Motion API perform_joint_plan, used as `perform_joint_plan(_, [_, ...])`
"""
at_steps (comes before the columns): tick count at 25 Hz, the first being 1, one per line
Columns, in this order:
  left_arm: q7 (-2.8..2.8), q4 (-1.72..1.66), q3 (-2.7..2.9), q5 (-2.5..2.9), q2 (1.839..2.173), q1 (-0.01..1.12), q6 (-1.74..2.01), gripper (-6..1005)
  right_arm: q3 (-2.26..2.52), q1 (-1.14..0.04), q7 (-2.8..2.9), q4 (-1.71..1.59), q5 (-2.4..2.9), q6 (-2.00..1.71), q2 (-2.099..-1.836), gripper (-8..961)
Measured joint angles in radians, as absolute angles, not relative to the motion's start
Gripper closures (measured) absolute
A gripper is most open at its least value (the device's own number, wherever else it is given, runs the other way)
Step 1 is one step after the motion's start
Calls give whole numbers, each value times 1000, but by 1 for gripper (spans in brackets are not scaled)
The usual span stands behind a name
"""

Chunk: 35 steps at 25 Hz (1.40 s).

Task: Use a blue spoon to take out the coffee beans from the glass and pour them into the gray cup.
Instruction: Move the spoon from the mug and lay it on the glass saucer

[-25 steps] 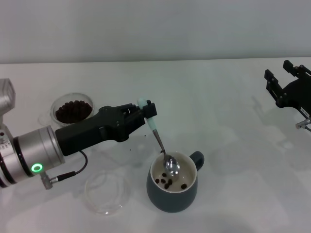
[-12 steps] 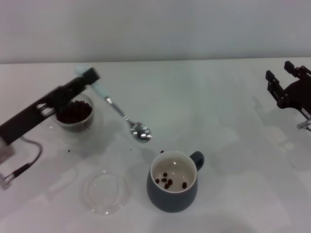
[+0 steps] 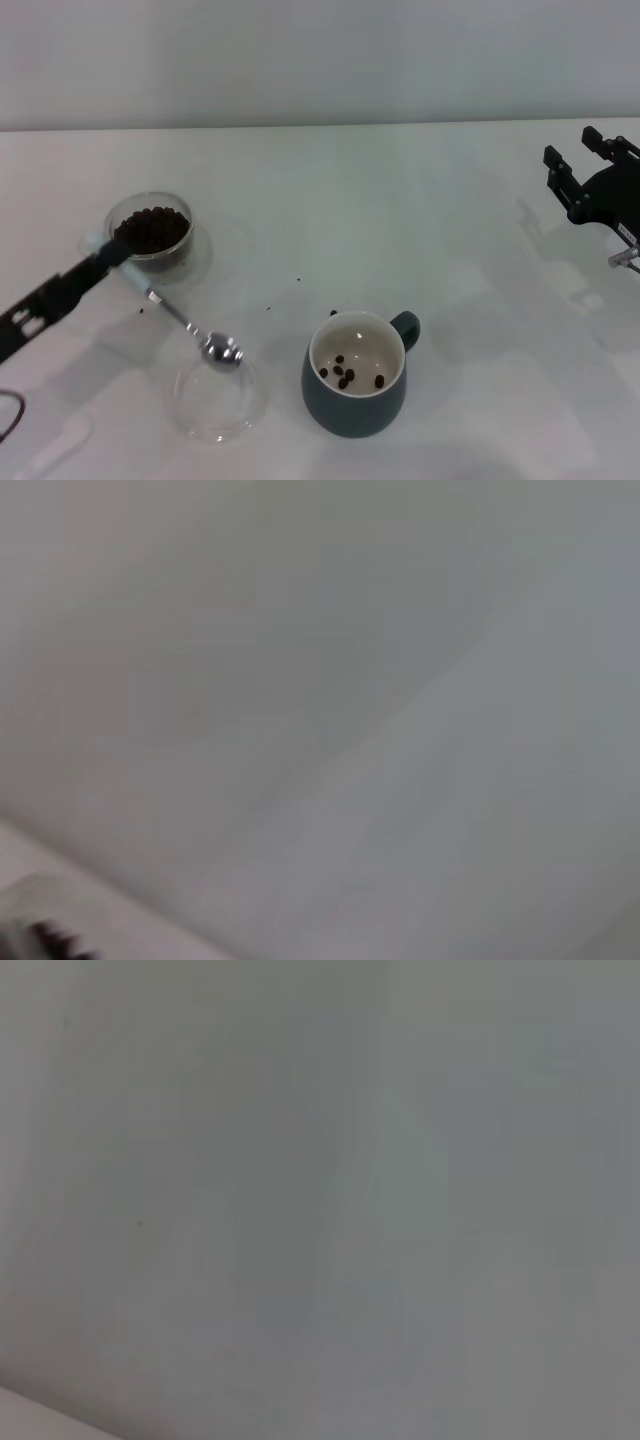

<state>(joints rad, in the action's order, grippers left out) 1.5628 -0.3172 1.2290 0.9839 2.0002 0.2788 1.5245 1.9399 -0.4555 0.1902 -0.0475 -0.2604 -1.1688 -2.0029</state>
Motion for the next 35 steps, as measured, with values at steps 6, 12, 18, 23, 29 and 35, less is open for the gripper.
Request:
perform_joint_plan(6, [1486,-290,1237,1001,2006,240,1447,870,1940,-447,190,-51,-260,-1169,-2006,440])
perform_joint_plan(12, [1436,-282,1233,1015,2018,239,1418,869,1940,-446,190,-54,-259,-1168,-2004,439])
perform_joint_plan(18, [1418,-279,1236,1015,2035,244,1365,863,1940,-448,190,-54,-259,-1165,-2005,439])
perform_joint_plan(23, [1415,-271,1237,1016,2045,255,1333,855,1940,-453,192,-55,-259,-1164,-2005,439])
perform_joint_plan(29, [1412,-270,1238,1027,2060,272,1324,846,1941,-455,193,-64,-259,-1163,-2005,440])
perform_joint_plan(35, [1420,-259,1238,1070,2068,299,1303,837,1940,-456,193,-66,-259,-1159,-2005,440])
